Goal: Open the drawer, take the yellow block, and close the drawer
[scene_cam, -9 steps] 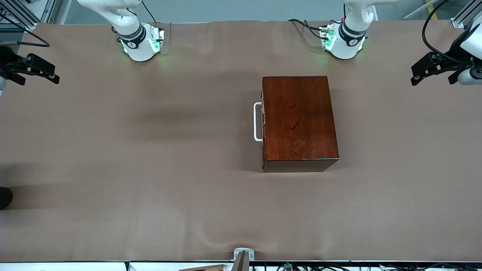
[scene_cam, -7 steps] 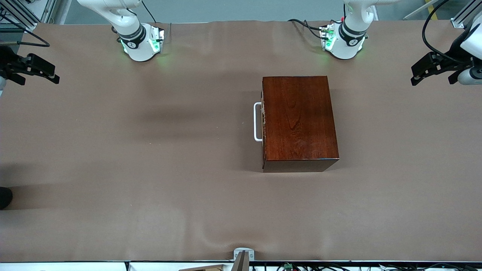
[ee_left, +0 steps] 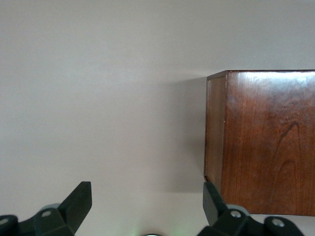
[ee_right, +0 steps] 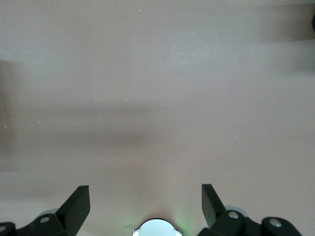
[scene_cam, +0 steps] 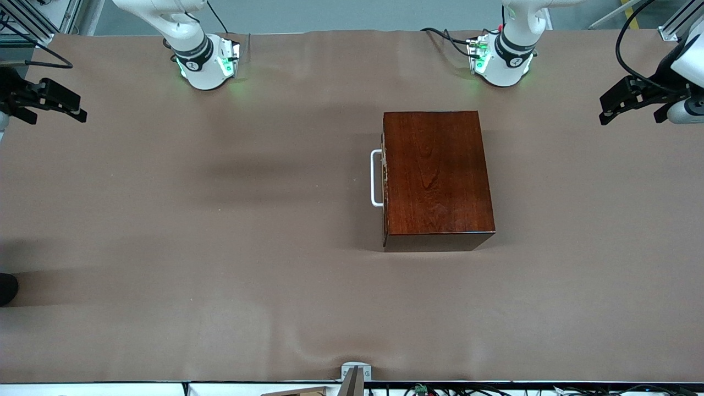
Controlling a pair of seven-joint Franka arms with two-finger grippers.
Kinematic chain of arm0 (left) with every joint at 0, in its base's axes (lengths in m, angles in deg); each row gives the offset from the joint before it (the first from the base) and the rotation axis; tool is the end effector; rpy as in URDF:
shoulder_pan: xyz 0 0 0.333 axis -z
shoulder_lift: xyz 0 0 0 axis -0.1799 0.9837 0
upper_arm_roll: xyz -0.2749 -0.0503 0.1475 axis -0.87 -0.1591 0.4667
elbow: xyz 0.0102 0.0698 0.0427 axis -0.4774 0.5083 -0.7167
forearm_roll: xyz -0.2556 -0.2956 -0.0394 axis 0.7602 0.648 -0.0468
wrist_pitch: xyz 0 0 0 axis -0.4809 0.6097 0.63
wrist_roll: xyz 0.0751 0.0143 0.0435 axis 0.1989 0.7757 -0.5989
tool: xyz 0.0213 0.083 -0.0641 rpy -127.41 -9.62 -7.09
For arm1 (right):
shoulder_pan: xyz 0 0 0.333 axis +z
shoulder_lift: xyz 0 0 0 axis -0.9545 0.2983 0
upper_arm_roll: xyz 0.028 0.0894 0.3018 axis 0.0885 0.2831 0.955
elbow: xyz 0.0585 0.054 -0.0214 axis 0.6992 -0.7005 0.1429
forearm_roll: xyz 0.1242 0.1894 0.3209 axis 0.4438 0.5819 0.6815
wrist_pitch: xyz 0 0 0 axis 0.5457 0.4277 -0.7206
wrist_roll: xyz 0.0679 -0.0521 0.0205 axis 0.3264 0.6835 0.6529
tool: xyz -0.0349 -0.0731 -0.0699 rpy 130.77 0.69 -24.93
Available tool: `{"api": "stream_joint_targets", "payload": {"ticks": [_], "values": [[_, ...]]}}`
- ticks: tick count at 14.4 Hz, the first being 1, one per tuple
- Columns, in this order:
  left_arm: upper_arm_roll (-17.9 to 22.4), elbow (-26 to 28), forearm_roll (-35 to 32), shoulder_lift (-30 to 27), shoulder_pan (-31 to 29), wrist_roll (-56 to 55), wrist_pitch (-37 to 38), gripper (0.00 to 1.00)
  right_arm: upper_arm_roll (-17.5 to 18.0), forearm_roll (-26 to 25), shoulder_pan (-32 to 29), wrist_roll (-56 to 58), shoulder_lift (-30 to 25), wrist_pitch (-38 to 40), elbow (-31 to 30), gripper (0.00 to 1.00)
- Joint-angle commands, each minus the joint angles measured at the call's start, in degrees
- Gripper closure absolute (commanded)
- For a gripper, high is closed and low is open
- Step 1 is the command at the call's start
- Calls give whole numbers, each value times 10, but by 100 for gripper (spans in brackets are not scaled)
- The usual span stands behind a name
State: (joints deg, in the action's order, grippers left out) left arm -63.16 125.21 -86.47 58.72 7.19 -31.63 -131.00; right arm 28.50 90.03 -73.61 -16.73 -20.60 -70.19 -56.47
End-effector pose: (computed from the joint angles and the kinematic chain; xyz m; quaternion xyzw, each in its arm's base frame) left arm 0.5219 -0.0535 0.6714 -0.9998 0.0010 -0.0048 0.0175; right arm 0.5159 -0.0089 0.6585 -0.9989 -0.0091 0.0445 0.0122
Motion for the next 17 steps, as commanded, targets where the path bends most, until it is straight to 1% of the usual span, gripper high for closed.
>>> {"api": "stream_joint_targets", "payload": {"ticks": [1, 3, 6, 9, 11, 12, 13, 15, 17], "values": [[-13, -16, -6, 20, 7, -10, 9, 0, 8, -6, -13, 8, -3, 4, -2, 0], [-35, -17, -10, 30, 16, -50, 6, 0, 8, -6, -13, 8, -3, 4, -2, 0], [-87, -18, -10, 58, 18, -116, -5, 0, 8, -6, -13, 8, -3, 4, -2, 0], [-149, -16, -14, 88, 19, -180, -38, 0, 8, -6, -14, 8, -3, 7, -2, 0], [-186, -18, -34, 115, 32, -237, -59, 0, 8, -6, -14, 9, -4, 7, -2, 0], [-189, -18, -42, 134, 52, -265, -63, 0, 8, -6, -17, 8, -3, 7, -2, 0], [-189, -29, -45, 157, 84, -292, -75, 0, 8, -6, -18, 9, -3, 7, -2, 0], [-189, -60, -65, 204, 138, -347, -98, 0, 8, -5, -18, 9, -3, 7, -2, 0], [-186, -98, -79, 255, 190, -376, -115, 0, 8, -5, -18, 9, -3, 7, -2, 0]]}}
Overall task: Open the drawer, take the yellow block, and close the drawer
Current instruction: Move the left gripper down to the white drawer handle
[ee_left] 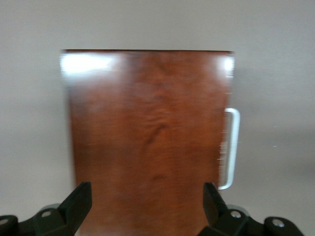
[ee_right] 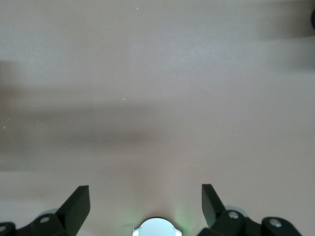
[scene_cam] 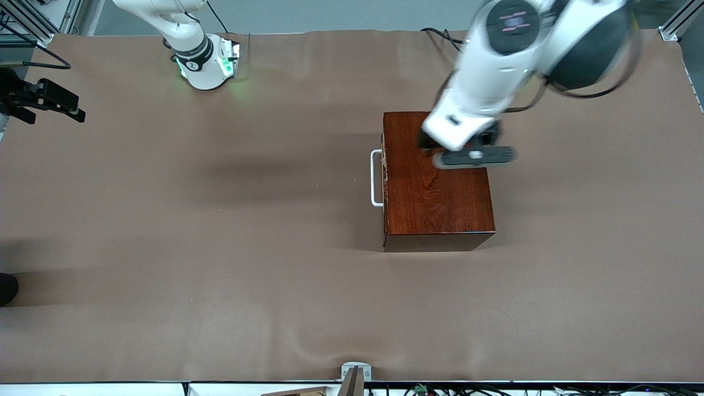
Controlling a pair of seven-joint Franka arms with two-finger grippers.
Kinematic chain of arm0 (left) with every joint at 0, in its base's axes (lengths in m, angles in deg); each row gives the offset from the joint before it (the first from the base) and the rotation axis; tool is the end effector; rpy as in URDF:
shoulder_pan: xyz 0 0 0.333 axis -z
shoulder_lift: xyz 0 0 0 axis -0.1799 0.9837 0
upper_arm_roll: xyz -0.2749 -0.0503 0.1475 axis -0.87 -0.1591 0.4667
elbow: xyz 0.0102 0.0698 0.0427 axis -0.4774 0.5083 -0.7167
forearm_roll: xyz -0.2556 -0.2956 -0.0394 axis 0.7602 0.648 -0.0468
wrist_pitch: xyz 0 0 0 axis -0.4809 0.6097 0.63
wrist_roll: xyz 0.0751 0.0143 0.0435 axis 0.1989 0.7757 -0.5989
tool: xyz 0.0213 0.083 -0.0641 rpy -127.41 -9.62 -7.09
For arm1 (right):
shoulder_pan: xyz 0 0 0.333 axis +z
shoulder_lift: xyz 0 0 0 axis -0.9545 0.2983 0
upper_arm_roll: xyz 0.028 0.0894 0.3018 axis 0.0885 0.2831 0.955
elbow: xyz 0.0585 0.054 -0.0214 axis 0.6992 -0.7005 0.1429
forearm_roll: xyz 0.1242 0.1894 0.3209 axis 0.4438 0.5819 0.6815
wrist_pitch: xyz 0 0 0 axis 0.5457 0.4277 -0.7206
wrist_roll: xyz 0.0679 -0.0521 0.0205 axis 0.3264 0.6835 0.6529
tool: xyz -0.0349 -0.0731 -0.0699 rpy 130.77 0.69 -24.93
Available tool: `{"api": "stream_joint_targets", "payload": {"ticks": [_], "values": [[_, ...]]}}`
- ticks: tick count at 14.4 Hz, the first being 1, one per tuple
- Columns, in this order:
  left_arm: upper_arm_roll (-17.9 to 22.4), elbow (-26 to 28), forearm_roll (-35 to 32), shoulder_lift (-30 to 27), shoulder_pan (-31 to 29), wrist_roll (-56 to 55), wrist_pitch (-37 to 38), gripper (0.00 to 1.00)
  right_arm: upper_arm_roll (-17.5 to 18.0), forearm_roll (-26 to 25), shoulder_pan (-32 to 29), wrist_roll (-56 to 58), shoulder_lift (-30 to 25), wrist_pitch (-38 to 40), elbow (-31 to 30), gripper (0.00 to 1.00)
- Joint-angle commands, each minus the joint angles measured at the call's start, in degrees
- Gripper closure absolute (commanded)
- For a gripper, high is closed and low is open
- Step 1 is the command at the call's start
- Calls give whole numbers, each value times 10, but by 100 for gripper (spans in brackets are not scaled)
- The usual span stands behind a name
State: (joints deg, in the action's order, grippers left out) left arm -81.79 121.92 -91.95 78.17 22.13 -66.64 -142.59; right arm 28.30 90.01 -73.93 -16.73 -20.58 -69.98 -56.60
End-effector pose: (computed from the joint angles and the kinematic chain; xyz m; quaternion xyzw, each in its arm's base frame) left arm 0.5189 -0.3643 0.5340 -0.9997 -0.0095 0.0181 0.0104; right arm 0.5155 -0.0137 0.6570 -0.9988 -0.0045 0.0475 0.0124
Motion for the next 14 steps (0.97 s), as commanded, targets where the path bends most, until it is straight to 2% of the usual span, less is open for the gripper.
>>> {"api": "stream_joint_targets", "payload": {"ticks": [1, 3, 5, 7, 11, 12, 14], "values": [[5, -83, -27, 83, 63, -35, -7, 0, 10, -5, -15, 9, -4, 5, -1, 0], [13, -107, -52, 122, 104, -84, -31, 0, 10, -5, -15, 9, -4, 5, -1, 0], [37, -118, -79, 151, 152, -129, -59, 0, 10, -5, -15, 9, -4, 5, -1, 0], [100, -126, -81, 176, 220, -137, -79, 0, 10, -5, -15, 9, -4, 5, -1, 0], [266, -140, -80, 224, 388, -141, -97, 0, 10, -5, -15, 8, -4, 5, 0, 0], [290, -138, -80, 231, 411, -143, -97, 0, 10, -5, -15, 8, -4, 5, -1, 0], [293, -134, -81, 249, 418, -144, -94, 0, 10, -5, -15, 8, -4, 5, -1, 0]]}}
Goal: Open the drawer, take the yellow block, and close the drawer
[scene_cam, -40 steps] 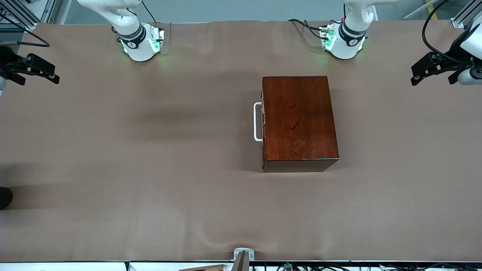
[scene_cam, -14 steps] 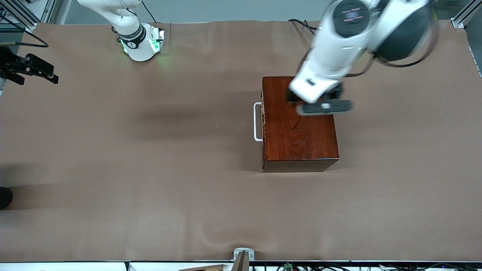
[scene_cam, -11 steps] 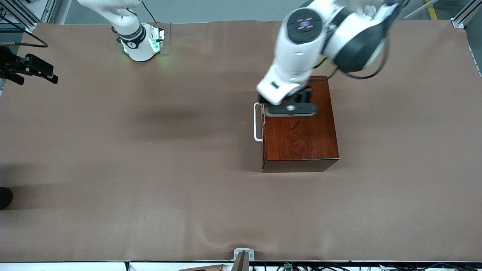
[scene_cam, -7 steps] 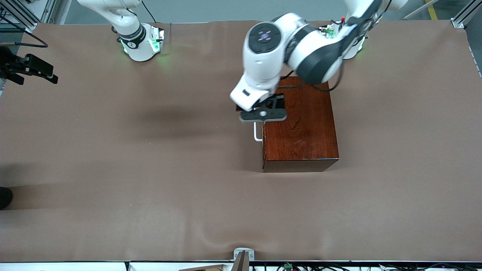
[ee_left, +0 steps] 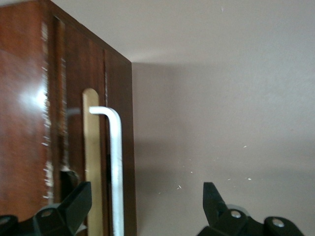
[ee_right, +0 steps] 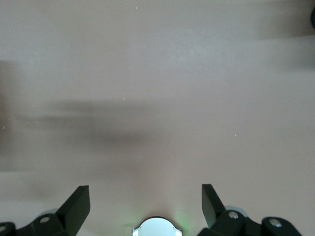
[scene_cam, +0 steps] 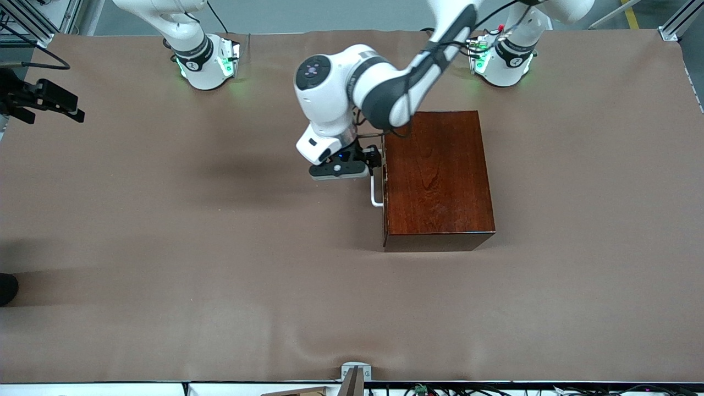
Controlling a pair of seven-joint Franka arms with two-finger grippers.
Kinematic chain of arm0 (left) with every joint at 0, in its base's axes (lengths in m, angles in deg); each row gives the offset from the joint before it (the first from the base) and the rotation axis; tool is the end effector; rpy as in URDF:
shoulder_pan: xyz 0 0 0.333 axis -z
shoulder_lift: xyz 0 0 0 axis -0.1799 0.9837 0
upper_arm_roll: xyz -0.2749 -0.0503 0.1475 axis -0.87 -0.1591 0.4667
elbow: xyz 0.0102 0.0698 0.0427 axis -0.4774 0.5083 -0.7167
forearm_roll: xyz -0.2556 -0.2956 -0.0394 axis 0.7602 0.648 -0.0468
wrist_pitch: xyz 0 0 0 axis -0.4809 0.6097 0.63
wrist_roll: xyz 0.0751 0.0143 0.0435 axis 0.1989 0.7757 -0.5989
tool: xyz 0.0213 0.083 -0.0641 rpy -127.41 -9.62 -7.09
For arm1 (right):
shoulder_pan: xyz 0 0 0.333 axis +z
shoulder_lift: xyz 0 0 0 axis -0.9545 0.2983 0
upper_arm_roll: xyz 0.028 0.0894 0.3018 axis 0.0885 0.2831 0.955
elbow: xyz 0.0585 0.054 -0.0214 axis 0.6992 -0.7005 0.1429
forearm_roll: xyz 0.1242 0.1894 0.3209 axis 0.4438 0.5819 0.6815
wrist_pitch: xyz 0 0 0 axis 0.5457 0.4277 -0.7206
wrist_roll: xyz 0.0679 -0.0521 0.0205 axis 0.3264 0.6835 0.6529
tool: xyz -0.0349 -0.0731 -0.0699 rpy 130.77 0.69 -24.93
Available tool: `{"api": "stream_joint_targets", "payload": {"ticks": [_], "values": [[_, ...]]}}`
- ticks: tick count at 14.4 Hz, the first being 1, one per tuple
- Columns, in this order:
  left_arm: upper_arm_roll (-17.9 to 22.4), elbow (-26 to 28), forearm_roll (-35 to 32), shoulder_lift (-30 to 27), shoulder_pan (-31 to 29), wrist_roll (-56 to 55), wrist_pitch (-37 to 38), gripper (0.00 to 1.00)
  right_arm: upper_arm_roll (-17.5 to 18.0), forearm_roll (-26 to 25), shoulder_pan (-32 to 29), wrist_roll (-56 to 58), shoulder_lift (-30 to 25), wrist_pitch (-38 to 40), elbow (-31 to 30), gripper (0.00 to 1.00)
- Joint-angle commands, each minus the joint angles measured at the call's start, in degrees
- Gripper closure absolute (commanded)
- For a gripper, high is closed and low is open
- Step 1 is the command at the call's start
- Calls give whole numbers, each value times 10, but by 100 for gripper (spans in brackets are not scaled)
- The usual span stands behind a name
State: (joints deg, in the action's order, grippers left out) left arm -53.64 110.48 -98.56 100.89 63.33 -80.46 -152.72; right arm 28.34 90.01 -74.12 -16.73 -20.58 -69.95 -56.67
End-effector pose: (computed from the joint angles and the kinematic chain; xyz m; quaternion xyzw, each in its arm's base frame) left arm 0.4573 -0.5673 0.3546 -0.9921 0.0215 -0.0650 0.1056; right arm 0.5154 -0.0150 0.6564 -0.9987 -0.0032 0.0484 0.0125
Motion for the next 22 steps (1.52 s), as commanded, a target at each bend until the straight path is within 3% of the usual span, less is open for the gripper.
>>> {"api": "stream_joint_targets", "payload": {"ticks": [1, 12, 22], "values": [[12, -19, -16, 27, 7, -5, 9, 0, 10, -5, -14, 8, -4, 4, 0, 0], [11, -14, -45, 70, 11, -7, 12, 0, 10, -5, -20, 7, -4, 5, -1, 0], [-6, -19, -40, 87, 16, -154, -141, 0, 10, -5, -20, 7, -4, 5, -1, 0]]}}
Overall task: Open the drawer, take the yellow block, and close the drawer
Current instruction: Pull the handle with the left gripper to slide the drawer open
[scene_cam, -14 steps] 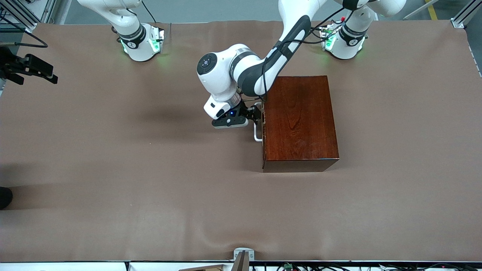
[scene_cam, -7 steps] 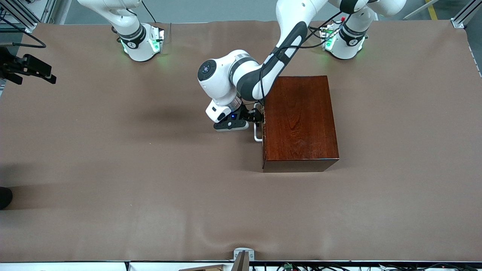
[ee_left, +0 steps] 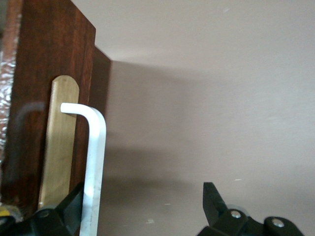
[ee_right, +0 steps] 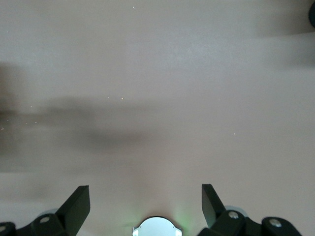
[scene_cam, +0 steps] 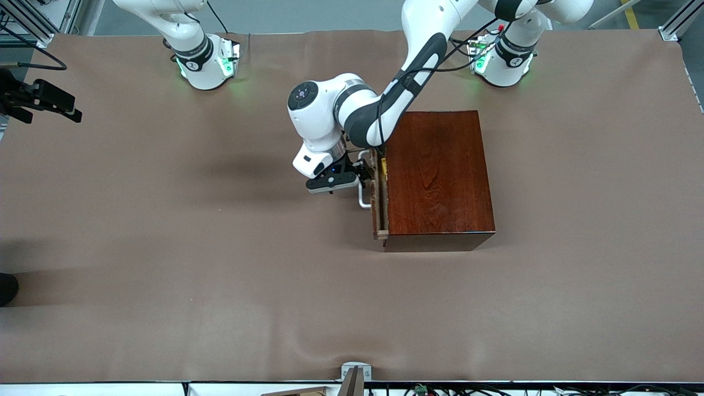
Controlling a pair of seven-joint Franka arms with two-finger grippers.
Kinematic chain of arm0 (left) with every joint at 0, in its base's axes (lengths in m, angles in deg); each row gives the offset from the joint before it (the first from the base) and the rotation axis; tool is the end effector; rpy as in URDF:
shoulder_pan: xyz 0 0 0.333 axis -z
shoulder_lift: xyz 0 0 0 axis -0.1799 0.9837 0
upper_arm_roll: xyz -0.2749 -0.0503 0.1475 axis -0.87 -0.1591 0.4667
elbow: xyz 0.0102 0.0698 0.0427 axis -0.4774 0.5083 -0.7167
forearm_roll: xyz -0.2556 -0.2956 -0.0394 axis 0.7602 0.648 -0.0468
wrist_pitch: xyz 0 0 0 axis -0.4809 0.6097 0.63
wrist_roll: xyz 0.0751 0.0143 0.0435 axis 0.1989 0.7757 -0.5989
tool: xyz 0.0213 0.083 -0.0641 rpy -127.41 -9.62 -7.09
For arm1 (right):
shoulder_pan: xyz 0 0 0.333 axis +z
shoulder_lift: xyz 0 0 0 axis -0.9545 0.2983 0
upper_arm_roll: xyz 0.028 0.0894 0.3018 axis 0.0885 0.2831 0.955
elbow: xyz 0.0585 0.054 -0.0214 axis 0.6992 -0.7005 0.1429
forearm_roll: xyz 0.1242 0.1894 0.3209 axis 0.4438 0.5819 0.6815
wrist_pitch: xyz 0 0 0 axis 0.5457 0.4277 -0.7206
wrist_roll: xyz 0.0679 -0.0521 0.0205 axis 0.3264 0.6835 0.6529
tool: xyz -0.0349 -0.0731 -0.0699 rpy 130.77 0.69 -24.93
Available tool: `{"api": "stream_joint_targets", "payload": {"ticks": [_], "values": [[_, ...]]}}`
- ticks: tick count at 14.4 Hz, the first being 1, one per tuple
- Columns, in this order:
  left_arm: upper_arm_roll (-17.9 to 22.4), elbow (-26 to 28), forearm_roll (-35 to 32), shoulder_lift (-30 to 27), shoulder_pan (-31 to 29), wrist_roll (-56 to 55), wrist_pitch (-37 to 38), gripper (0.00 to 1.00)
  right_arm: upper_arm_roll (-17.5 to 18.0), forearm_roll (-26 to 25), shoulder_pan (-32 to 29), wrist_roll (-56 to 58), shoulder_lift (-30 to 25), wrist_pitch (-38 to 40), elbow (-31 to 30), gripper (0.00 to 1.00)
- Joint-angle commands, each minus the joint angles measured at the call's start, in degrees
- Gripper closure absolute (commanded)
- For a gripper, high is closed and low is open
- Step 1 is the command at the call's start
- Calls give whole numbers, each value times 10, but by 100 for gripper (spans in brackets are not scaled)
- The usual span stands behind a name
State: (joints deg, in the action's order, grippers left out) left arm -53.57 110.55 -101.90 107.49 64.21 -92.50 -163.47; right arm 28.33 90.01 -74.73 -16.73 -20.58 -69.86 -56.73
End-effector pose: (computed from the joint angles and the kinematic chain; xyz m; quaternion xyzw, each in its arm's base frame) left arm 0.4588 -0.5907 0.2845 -0.9898 -0.0451 -0.1110 0.0769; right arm 0.5150 -0.0206 0.6558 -0.9987 0.0022 0.0496 0.0128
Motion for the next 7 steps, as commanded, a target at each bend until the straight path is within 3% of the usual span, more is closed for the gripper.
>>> {"api": "stream_joint_targets", "payload": {"ticks": [1, 7], "values": [[-6, -20, -6, 25, 13, -44, -43, 0, 10, -5, -14, 6, -4, 4, -1, 0], [-10, -22, -6, 30, 18, -90, -94, 0, 10, -6, -18, 8, 1, 3, 1, 0]]}}
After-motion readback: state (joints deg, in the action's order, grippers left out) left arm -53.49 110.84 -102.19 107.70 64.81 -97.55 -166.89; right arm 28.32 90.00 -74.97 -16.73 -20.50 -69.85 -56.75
